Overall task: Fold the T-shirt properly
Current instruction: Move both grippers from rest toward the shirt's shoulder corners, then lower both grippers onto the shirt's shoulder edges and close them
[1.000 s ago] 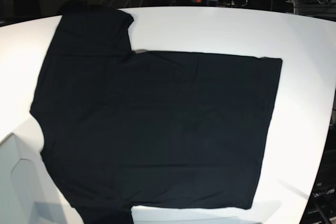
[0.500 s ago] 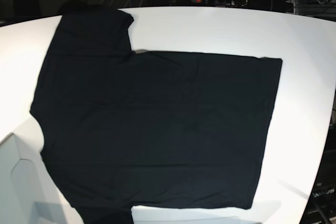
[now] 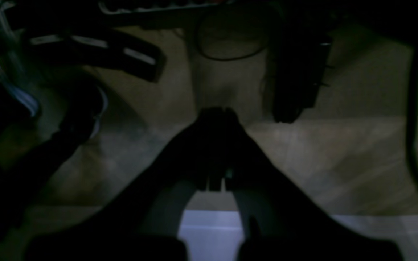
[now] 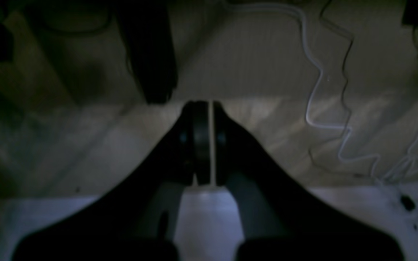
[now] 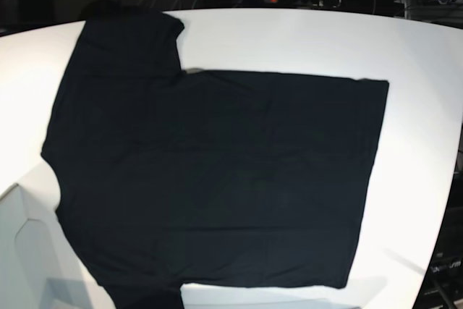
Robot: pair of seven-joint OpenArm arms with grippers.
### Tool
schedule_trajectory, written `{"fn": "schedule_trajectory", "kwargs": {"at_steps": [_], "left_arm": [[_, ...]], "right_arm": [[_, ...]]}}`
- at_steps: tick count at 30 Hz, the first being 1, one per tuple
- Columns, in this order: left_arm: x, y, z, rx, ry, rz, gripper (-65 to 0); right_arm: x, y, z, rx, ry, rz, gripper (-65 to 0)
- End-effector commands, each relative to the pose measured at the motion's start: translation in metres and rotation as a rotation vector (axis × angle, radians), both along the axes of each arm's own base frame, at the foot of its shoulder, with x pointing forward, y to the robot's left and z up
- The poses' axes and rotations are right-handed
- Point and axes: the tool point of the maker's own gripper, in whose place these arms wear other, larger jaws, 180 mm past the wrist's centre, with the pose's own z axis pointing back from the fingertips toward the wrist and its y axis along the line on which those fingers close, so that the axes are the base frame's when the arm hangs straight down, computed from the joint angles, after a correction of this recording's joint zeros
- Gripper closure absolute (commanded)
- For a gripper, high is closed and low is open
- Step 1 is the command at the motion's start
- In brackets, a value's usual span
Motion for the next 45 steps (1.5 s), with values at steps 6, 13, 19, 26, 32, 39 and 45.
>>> {"fn": "schedule_trajectory", "kwargs": {"at_steps": [6,13,19,26,32,39,45], "left_arm": [[-0.004,0.043,0.046,0.007,-0.130,0.091,0.0],[0.010,0.058,0.106,-0.028,-0.254,0.034,0.0],[0.029,0.050,0.155,-0.077,-0.355,0.009,0.0],[0.091,0.056,0.234,-0.050,-0.598,0.017,0.0],[0.133,0.080,0.287,0.044,-0.787,0.065,-12.8],[0.184,0.109,0.297,0.106,-0.939,0.129,-37.5],[0.216,0.131,0.278,0.063,-0.996,0.285,-37.5]], "right_arm": [[-0.017,-0.019,0.046,-0.027,-0.138,0.033,0.0],[-0.021,-0.027,0.106,-0.039,-0.253,0.067,0.0],[0.002,-0.030,0.170,-0.042,-0.389,0.111,0.0],[0.068,-0.030,0.240,-0.061,-0.616,0.125,0.0],[0.121,-0.023,0.287,-0.059,-0.795,0.133,-10.5],[0.161,-0.022,0.293,-0.066,-0.887,0.128,-25.7],[0.178,-0.024,0.290,-0.075,-0.887,0.122,-26.7]]}}
